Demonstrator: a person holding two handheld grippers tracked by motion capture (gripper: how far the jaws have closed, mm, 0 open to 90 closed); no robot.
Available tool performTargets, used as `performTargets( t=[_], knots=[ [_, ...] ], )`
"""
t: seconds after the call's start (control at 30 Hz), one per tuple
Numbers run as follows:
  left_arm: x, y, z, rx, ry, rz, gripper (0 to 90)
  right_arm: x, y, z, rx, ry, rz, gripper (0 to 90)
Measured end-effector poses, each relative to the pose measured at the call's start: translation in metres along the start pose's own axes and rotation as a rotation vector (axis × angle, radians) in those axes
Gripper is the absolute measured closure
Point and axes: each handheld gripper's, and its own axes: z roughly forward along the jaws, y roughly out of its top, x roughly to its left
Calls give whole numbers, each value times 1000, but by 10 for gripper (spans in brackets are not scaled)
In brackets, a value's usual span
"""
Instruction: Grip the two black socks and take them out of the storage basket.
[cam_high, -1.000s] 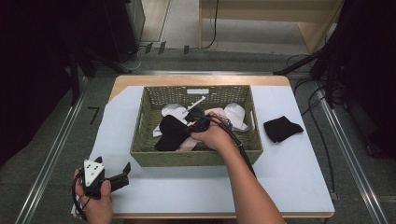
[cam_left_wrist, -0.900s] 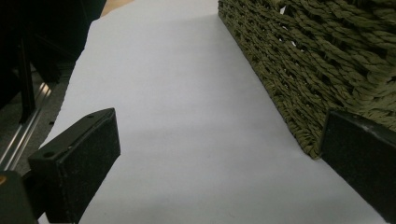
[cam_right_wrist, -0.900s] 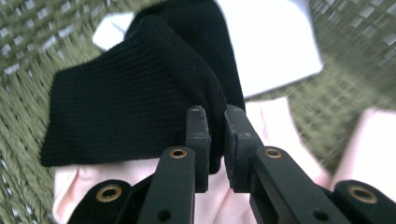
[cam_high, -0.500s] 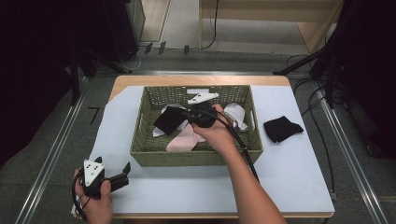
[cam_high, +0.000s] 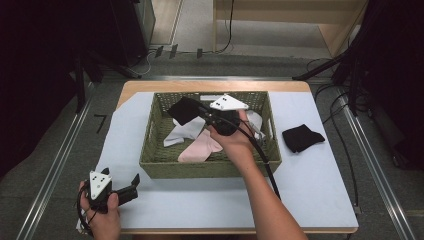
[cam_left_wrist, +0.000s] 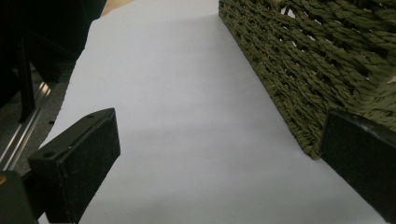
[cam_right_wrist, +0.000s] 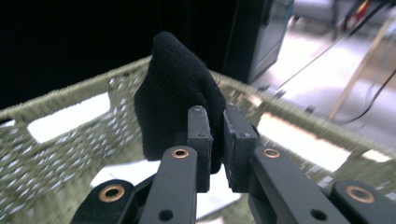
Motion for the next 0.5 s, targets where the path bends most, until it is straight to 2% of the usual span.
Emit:
performTargets(
  t=[0.2,0.37,0.5],
  knots=[
    [0,0,0,-7,-1,-6,0,-3,3,-12,-97,-70,13,845],
    [1,0,-1,-9,-3,-10,0,-13,7,-24,-158,-126,30,845],
    [1,0,0,-11,-3,-12,0,-22,15,-41,-215,-165,42,846]
  ],
)
